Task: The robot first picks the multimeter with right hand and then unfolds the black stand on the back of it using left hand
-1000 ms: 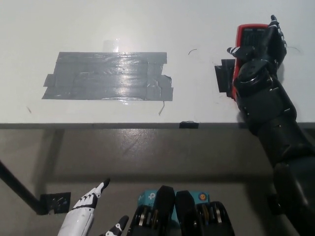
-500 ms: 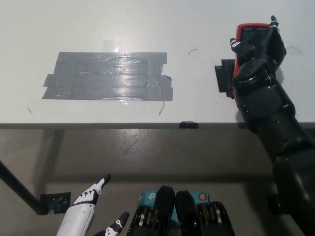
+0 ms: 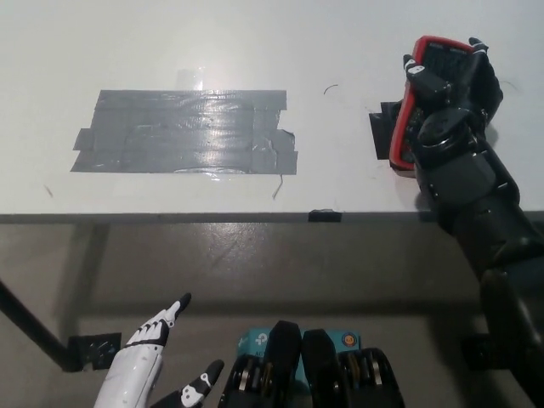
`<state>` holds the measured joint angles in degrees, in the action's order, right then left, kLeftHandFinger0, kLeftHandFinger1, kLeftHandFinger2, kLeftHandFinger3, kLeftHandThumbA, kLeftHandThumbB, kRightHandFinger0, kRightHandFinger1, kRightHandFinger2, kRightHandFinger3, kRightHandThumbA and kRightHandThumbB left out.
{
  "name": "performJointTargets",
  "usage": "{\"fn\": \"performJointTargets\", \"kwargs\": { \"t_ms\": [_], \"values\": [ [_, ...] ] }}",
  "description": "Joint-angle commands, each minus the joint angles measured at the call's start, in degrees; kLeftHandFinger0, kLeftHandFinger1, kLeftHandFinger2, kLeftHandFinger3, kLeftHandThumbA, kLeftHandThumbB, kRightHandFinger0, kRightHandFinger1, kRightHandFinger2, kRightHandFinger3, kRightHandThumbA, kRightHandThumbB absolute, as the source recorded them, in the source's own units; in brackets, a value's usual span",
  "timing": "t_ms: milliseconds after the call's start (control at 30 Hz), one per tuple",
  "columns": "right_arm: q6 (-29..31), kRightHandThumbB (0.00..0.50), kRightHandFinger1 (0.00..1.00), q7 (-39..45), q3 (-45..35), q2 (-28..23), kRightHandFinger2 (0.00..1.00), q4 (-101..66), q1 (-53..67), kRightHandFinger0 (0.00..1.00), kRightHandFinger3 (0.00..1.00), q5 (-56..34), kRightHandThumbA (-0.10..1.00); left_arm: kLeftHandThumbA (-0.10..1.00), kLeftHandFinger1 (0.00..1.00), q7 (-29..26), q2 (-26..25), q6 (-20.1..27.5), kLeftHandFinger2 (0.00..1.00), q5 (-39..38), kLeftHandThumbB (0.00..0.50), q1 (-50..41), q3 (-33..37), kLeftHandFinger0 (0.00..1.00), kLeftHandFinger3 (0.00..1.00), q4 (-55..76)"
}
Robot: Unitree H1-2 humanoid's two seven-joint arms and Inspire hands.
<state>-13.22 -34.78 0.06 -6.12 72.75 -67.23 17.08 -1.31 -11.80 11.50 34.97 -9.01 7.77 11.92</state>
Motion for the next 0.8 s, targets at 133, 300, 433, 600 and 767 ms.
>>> {"fn": "performJointTargets", "kwargs": {
  "t_ms": [133, 300, 433, 600, 767],
  "values": [
    [6.65, 0.271, 0.21, -0.1, -4.12, 0.07, 0.33, -2.15, -1.65, 0.13, 0.44, -6.02, -0.1, 0.74, 1.0, -0.59, -0.73, 1.14, 1.0, -0.57, 0.023, 0.61, -0.33, 1.0, 1.0, 0.85],
    [14.94, 0.193, 0.06, 7.09, -13.31, 1.05, 0.41, -10.51, 0.2, 0.0, 0.23, -15.92, -0.1, 0.73, 1.0, -0.65, -0.9, 1.49, 1.0, -0.55, 0.02, 0.5, -0.23, 1.0, 1.0, 0.62],
    [16.35, 0.18, 0.28, 13.09, -18.39, 3.4, 0.75, -21.6, 1.9, 0.0, 0.61, -23.16, -0.1, 0.73, 1.0, -0.58, -1.18, 1.45, 1.0, -0.18, 0.025, 0.55, -0.18, 1.0, 1.0, 0.41],
    [10.04, 0.179, 0.17, 17.69, -21.23, 6.34, 0.67, -36.52, 4.28, 0.0, 0.69, -30.04, -0.1, 0.76, 1.0, -0.36, -1.08, 1.26, 1.0, -0.54, 0.033, 0.38, -0.09, 1.0, 1.0, 0.19],
    [0.39, 0.049, 0.29, 25.93, -28.06, 11.25, 0.77, -51.1, 6.24, 0.0, 1.0, -49.85, -0.1, 0.77, 1.0, -0.27, -1.22, 1.43, 1.0, -0.63, 0.026, -0.69, 0.01, 1.0, 1.0, 0.57]
  ]
}}
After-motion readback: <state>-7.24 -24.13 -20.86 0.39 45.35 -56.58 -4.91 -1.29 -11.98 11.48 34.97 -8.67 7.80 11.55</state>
